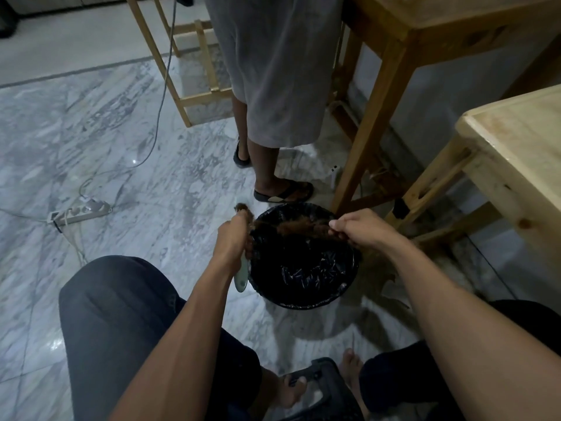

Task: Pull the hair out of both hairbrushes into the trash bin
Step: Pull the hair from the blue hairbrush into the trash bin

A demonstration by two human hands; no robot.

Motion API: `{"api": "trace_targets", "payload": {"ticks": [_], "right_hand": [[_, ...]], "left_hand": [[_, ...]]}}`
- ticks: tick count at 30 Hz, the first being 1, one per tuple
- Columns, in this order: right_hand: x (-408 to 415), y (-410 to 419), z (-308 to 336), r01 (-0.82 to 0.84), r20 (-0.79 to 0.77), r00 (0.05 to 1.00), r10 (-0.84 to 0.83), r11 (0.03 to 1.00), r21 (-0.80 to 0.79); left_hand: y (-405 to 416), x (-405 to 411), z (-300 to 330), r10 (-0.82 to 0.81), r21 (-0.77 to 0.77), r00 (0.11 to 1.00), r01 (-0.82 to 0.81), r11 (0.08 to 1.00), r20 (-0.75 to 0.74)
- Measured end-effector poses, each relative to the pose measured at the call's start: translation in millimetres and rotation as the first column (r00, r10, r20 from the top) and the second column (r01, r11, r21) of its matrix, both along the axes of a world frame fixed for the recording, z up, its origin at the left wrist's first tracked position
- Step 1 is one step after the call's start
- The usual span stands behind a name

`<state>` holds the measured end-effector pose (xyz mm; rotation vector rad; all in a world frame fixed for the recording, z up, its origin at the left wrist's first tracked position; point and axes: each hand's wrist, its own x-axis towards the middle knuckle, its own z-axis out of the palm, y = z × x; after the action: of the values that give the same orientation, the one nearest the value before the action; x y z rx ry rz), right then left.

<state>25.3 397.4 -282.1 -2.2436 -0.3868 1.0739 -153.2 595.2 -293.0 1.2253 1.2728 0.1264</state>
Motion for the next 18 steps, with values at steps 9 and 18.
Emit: {"api": "trace_targets", "payload": {"ticks": [9, 18], "right_hand": [[-16, 12, -9, -0.059, -0.011, 0.998, 0.059, 0.998, 0.026], [-39, 51, -17, -0.08, -0.137, 0.983, 0.126, 0.95, 0.302]], "left_hand": [[-20, 13, 10, -0.306, 0.282, 0.952, 0.3, 0.911, -0.025], [-30, 23, 30, -0.384, 0.223, 0.923, 0.367, 0.903, 0.039]]}}
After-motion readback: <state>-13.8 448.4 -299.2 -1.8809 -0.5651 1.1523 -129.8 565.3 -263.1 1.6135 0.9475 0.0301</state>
